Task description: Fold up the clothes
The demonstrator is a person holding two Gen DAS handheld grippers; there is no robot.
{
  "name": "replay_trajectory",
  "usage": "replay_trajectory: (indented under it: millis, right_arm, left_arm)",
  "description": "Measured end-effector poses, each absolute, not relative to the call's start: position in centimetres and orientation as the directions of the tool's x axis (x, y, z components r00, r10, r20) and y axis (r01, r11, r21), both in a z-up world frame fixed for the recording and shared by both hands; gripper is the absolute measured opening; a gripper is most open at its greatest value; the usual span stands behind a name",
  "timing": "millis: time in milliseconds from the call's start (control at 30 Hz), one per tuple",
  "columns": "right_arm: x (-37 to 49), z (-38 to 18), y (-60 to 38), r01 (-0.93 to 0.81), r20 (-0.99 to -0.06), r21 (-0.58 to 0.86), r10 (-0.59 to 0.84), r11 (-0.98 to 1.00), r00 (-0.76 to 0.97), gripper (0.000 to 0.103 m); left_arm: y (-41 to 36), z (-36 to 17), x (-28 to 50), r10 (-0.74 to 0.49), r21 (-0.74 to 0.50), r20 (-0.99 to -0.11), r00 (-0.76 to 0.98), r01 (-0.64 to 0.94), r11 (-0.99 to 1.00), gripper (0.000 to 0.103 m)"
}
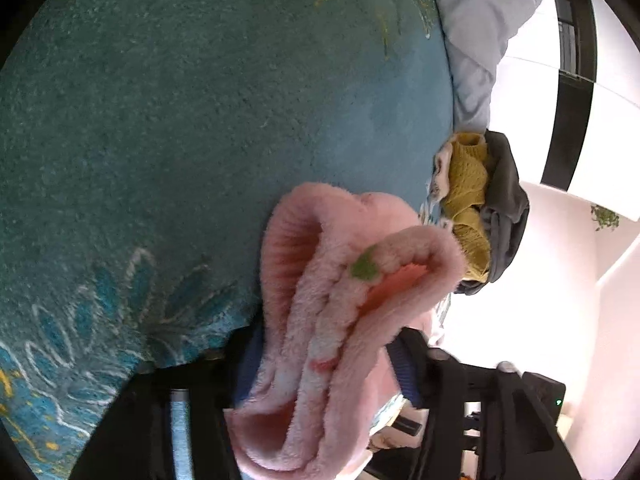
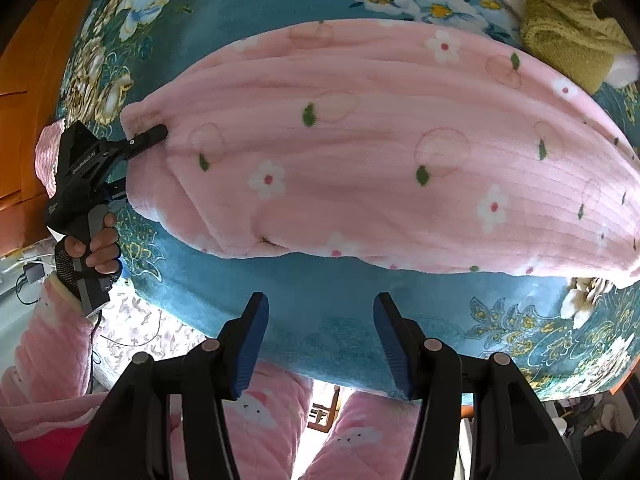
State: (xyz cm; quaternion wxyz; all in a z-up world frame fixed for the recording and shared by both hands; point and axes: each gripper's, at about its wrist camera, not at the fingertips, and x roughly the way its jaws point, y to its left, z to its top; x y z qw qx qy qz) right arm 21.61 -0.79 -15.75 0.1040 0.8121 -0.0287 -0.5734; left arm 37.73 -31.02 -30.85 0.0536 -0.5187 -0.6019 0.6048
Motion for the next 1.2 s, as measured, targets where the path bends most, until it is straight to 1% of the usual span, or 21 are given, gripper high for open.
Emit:
replay_trajectory:
  millis: [100,233,300,367,433,567,633,700,733,767,800,833,867,900,1000,1133,1200]
  right_arm:
    - [21.6,-15.6,-0.8,0.059,-0.926,0.211,-0.181,-0.976,0.331,0.056]
    - [21.5,-15.3,-0.7,0.04,-0.927,0.224,-0.2,-0.974,0.317,0.056]
    - [21.5,-15.2,-0.7,0.031,-0.927,0.231,-0.21,-0.973,0.31,0.056]
    - [21.5,-14.6,-0.6,0.024,-0.928,0.248,-0.23,-0.969,0.292,0.056]
    - [21.5,-14.0,-0.2,0.014,-0.929,0.265,-0.252,-0.964,0.271,0.056]
    - [21.7,-13.0,2.3,-0.063,-0.933,0.275,-0.282,-0.959,0.225,0.056]
    - [21.8,-12.5,3.6,-0.105,-0.934,0.283,-0.299,-0.953,0.197,0.056]
    - [22.1,-11.6,5.3,-0.146,-0.936,0.294,-0.315,-0.945,0.159,0.056]
    - [22.2,-11.1,6.2,-0.165,-0.936,0.299,-0.323,-0.94,0.138,0.056]
    - [22.3,-10.7,7.2,-0.185,-0.937,0.305,-0.33,-0.934,0.117,0.056]
    - [22.5,-10.2,8.1,-0.204,-0.937,0.312,-0.336,-0.928,0.096,0.056]
    - [22.6,-9.7,9.1,-0.224,-0.937,0.318,-0.341,-0.921,0.074,0.056]
    - [22.9,-9.2,10.5,-0.251,-0.937,0.324,-0.346,-0.912,0.047,0.056]
    - [23.3,-8.8,12.0,-0.279,-0.937,0.331,-0.35,-0.902,0.02,0.056]
    - [24.7,-8.2,16.0,-0.36,-0.936,0.341,-0.348,-0.868,-0.047,0.056]
    - [26.8,-8.5,23.2,-0.489,-0.935,0.351,-0.328,-0.798,-0.136,0.056]
    - [28.0,-9.0,27.2,-0.554,-0.933,0.358,-0.317,-0.752,-0.174,0.056]
  left_arm:
    - [-31.2,-29.0,37.6,0.665,-0.786,-0.58,-0.471,0.538,-0.305,0.024]
    - [-33.8,-25.9,38.4,0.608,-0.824,-0.547,-0.575,0.497,-0.272,0.022]
    - [-36.5,-24.5,39.3,0.564,-0.807,-0.581,-0.586,0.506,-0.306,0.021]
    - [-39.6,-23.6,40.5,0.518,-0.763,-0.643,-0.564,0.532,-0.368,0.021]
    - [-42.6,-23.2,41.3,0.462,-0.689,-0.723,-0.514,0.591,-0.42,0.021]
    - [-46.1,-23.4,40.8,0.411,-0.587,-0.802,-0.434,0.699,-0.409,0.021]
    - [-45.7,-23.3,38.9,0.388,-0.513,-0.849,-0.359,0.736,-0.442,0.023]
    - [-44.9,-22.9,37.4,0.375,-0.46,-0.877,-0.301,0.753,-0.471,0.029]
    - [-44.6,-22.6,36.7,0.356,-0.417,-0.897,-0.261,0.765,-0.491,0.029]
    - [-44.7,-22.0,36.8,0.338,-0.394,-0.907,-0.25,0.784,-0.479,0.034]
    - [-44.8,-21.5,36.9,0.32,-0.374,-0.916,-0.242,0.805,-0.461,0.041]
    - [-44.9,-21.0,37.1,0.302,-0.353,-0.924,-0.234,0.824,-0.443,0.044]
    - [-45.0,-20.5,37.2,0.284,-0.332,-0.932,-0.225,0.843,-0.424,0.052]
    - [-45.1,-19.9,37.4,0.266,-0.312,-0.94,-0.216,0.86,-0.404,0.055]
    - [-45.1,-17.2,38.0,0.185,-0.263,-0.961,-0.208,0.895,-0.36,0.057]
    - [-41.0,-13.1,35.7,0.103,-0.242,-0.97,-0.219,0.881,-0.407,0.059]
    - [-37.8,-12.2,33.7,0.107,-0.26,-0.966,-0.237,0.865,-0.428,0.059]
